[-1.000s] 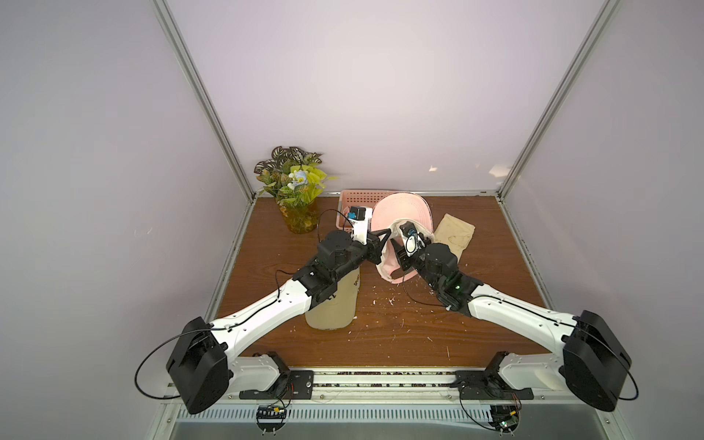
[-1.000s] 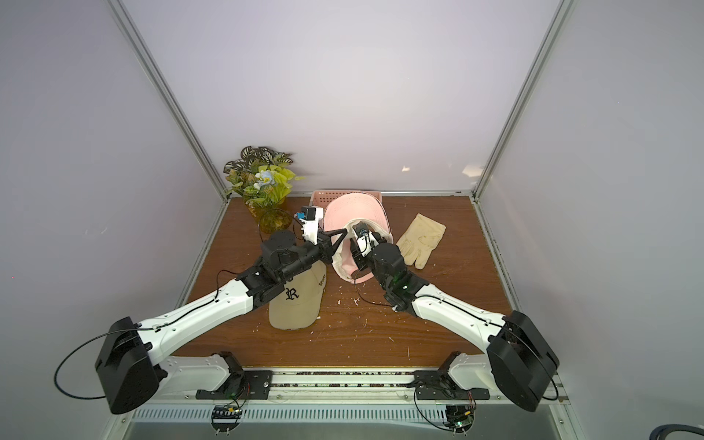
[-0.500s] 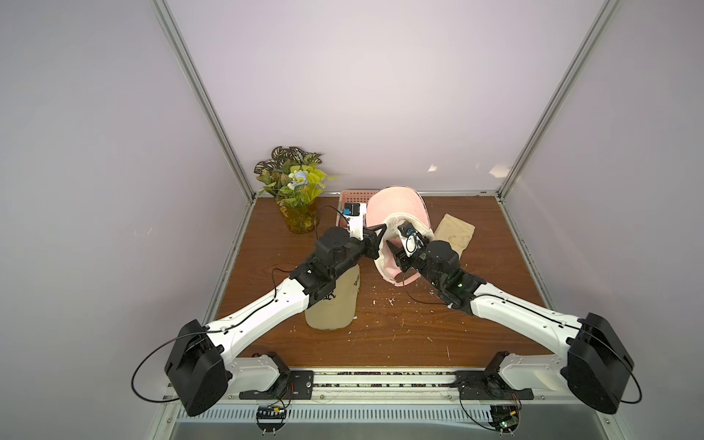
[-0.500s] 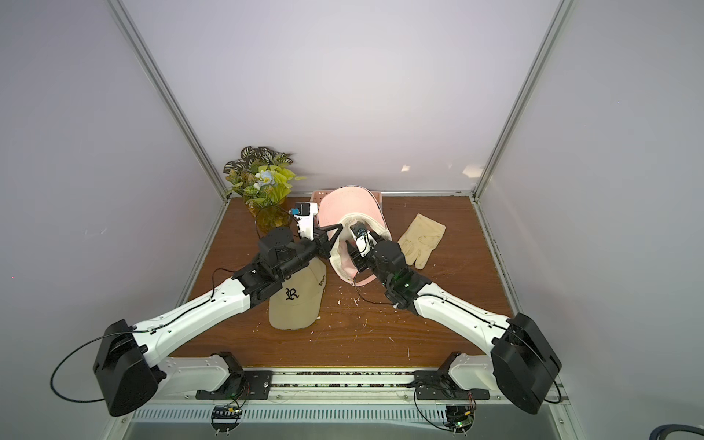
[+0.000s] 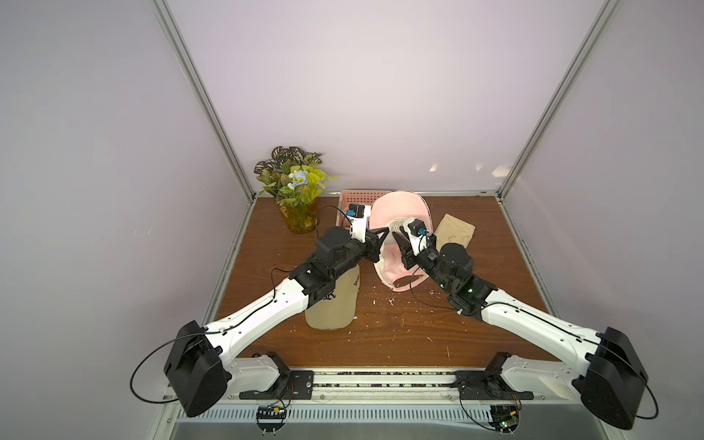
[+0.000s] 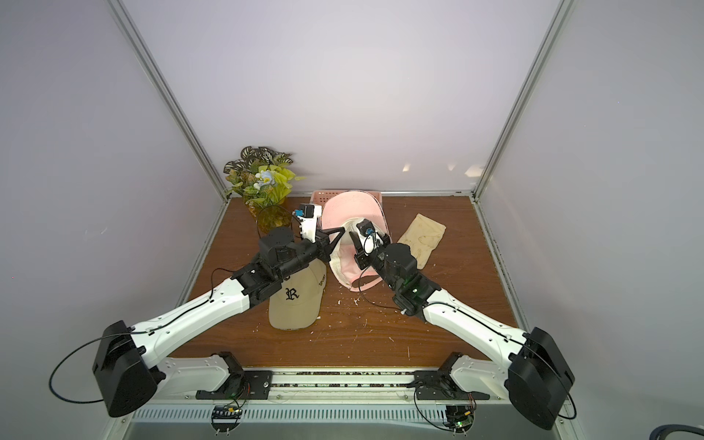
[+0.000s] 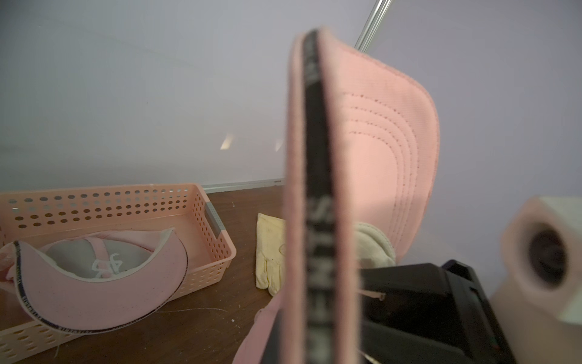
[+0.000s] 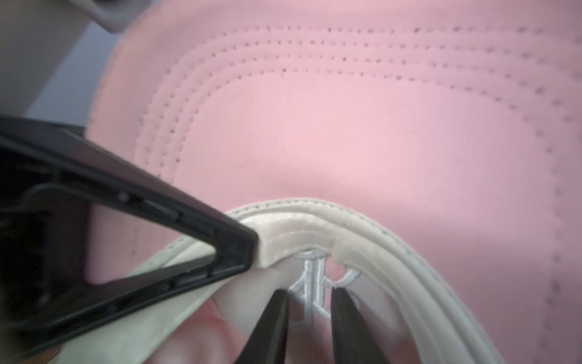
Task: Turn the baseball cap inside out
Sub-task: Turn over the baseball cap.
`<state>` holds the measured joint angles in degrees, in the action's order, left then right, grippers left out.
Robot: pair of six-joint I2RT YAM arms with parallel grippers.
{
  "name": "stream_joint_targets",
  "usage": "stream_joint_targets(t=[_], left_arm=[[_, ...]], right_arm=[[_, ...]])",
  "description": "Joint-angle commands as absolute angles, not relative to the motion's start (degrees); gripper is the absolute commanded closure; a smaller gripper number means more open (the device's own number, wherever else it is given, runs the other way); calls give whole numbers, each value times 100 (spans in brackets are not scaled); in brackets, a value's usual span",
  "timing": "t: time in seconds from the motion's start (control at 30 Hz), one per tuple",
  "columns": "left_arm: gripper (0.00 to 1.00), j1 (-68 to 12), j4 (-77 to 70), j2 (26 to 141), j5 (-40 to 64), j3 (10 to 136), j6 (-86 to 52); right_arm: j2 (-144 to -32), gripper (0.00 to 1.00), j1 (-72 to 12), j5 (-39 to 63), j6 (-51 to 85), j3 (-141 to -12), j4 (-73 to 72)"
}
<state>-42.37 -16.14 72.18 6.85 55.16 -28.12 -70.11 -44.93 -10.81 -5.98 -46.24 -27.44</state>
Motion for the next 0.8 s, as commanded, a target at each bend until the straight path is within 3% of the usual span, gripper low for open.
stream_joint_targets(t=[0.0, 0.13, 0.27, 0.4, 0.63, 0.77], left_arm=[[100, -4227, -2043, 7127, 1216, 5735, -3097], [100, -4225, -2216, 7197, 1624, 5798, -3381], [100, -4214, -2346, 7328, 1931, 5909, -3650], [100, -4210, -2182, 7384, 1843, 6013, -3592], [100, -4201, -1448, 7191, 828, 6073, -3076], [100, -4201, -1220, 7150, 339, 6082, -2830]], right_arm=[[-7241, 71, -4505, -1747, -598, -4921, -3021], [-7549, 57, -4507, -2134, -598, -4961, -3089], [-7910, 47, -4501, -1908, -615, -5188, -2811], [-8043, 43, -4507, -2115, -599, -5216, -2726], [-7937, 37, -4488, -4260, -439, -5019, -2557], [-8035, 36, -4428, -4720, -194, -5067, -1856]])
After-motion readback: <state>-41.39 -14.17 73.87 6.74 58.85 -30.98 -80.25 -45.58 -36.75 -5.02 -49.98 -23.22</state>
